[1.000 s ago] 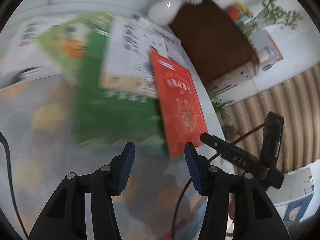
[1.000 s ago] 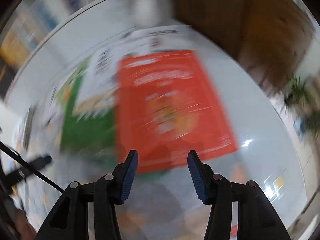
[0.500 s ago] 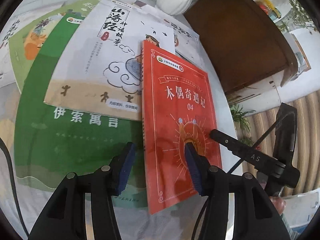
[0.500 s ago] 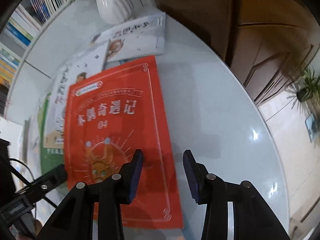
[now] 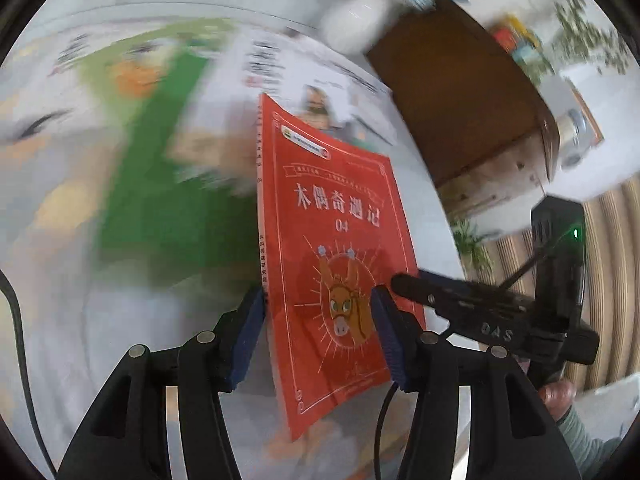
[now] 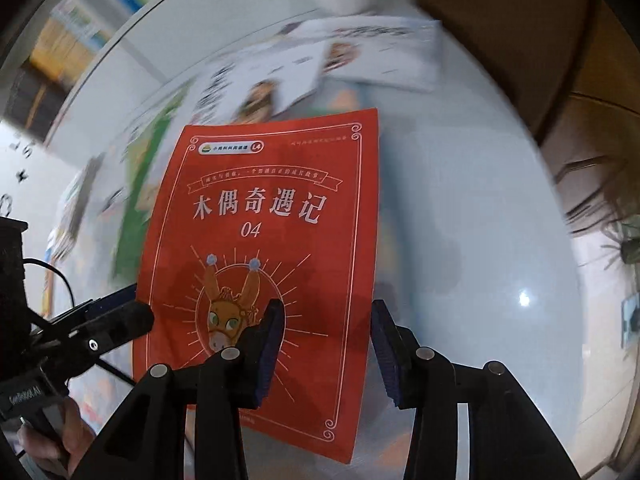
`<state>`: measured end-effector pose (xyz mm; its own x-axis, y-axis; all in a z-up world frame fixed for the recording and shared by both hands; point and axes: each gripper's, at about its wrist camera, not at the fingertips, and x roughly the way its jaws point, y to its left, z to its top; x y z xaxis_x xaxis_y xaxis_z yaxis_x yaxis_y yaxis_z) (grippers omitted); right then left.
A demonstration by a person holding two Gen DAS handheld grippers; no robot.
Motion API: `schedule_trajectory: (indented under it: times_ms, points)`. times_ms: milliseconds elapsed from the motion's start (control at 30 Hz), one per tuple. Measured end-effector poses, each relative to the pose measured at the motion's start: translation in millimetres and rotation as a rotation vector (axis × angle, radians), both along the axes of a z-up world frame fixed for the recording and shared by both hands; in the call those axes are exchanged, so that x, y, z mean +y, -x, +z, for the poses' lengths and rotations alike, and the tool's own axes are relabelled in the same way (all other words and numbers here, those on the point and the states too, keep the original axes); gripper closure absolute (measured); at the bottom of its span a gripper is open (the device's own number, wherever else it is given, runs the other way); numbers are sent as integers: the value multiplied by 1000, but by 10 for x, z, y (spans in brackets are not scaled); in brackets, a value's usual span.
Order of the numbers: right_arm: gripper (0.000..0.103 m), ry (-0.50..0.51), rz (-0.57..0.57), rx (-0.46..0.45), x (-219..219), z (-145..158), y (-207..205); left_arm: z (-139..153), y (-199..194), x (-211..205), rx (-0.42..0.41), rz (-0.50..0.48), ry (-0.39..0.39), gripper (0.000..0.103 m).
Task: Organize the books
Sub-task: 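Lift the red book and carry it with both grippers over the cloth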
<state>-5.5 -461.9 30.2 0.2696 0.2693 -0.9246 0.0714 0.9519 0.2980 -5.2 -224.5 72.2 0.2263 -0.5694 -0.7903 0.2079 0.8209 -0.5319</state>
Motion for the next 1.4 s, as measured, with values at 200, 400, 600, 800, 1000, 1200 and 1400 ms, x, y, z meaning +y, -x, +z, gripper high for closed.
schedule_trajectory:
  times_ms: [200,400,600,800,1000,1200,1400]
  points:
    - [57,-69,198,16,1279,59,270,-12,307,1267,21,243,-41,52]
    - [57,-60,361,-8,2546,4,176,-153,238,2274,14,441,-114,52]
    - [59,-143,269,52,2901,-134,-41,-328,408,2861,72,447,-88,53]
    - [64,-95,202,48,2896,-218,439,-487,665,2851,116,313,49,52]
    - [64,-77,160,11,2945,-186,551,-422,651,2978,128,295,517,52]
    - [65,-264,29,80,2764,-303,524,-541,490,2934,148,283,324,91]
    - [58,-363,-23,147,2647,-359,459,-639,499,3110,206,314,532,91]
